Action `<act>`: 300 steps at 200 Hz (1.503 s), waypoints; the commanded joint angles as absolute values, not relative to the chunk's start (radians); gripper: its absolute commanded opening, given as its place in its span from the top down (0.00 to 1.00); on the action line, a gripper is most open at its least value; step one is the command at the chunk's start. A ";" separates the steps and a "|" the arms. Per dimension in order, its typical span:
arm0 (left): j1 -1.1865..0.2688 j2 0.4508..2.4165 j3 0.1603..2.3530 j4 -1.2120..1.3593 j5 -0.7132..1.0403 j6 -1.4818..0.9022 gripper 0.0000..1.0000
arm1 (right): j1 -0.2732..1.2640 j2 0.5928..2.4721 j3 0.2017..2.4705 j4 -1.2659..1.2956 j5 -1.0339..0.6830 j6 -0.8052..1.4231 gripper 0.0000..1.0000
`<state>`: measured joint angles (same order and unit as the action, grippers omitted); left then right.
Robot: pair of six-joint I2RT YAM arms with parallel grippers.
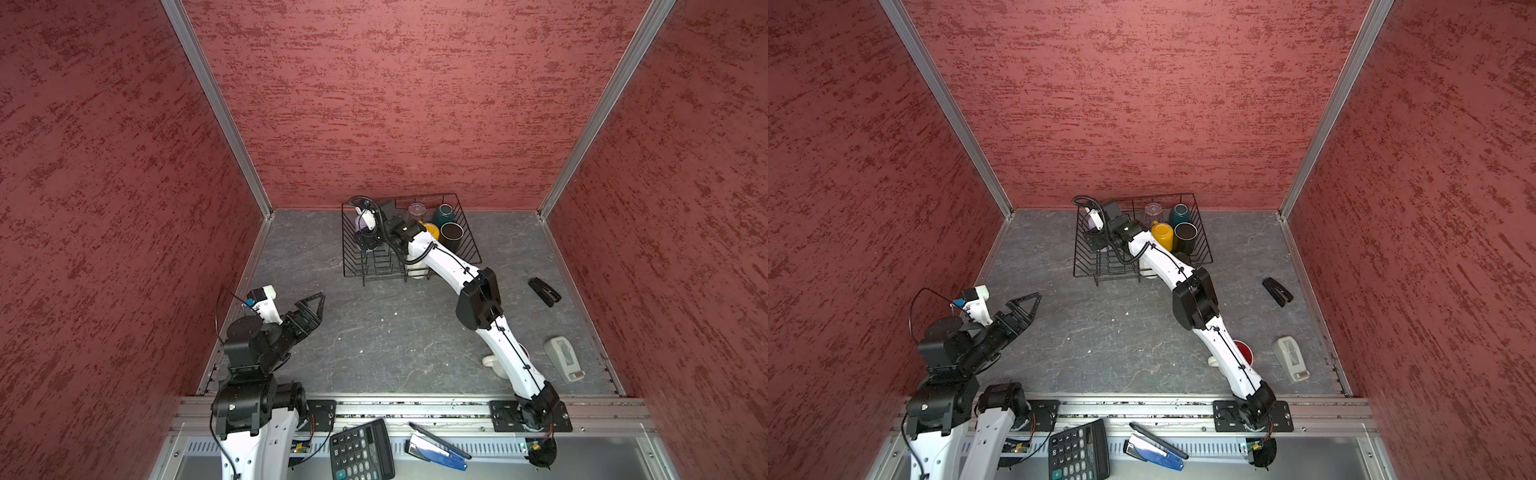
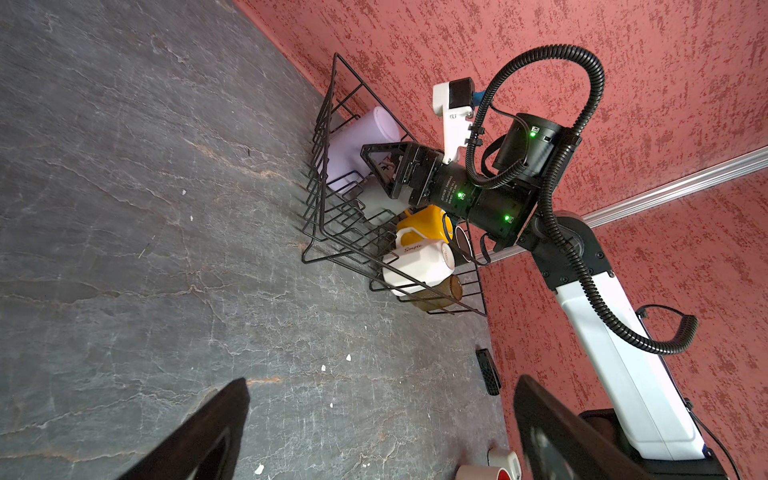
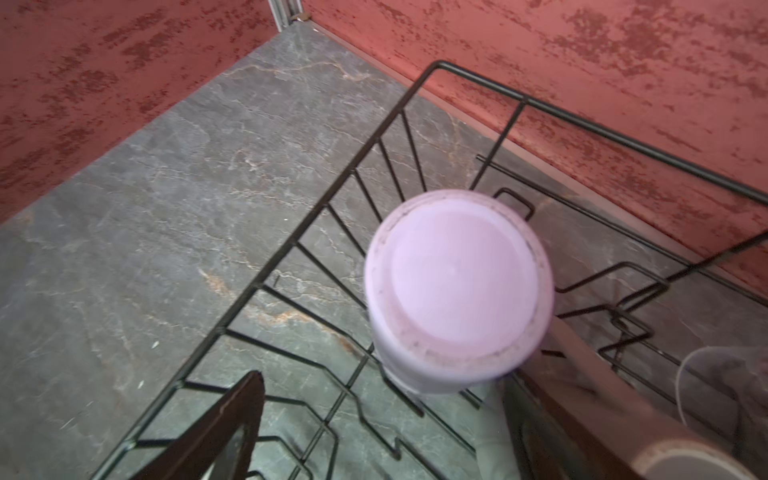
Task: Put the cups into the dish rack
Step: 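Lower the lilac cup upside down into the rack with the right gripper while left withdraws, then open the right gripper and lift away from the rack, then grasp the red-lined white mug rim on the table with the right gripper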
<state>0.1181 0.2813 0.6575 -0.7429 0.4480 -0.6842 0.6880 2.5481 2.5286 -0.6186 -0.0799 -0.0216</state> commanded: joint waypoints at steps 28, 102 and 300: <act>0.124 0.280 0.671 -0.718 0.448 -0.676 0.01 | 0.692 2.363 2.553 -0.681 -0.103 0.040 0.10; 0.125 0.337 0.641 -0.597 0.420 -0.644 0.01 | 0.691 1.777 1.790 -0.632 0.098 0.156 0.16; 0.085 0.462 0.495 -0.318 0.443 -0.555 0.01 | 0.717 0.977 0.870 -1.280 0.238 1.036 0.34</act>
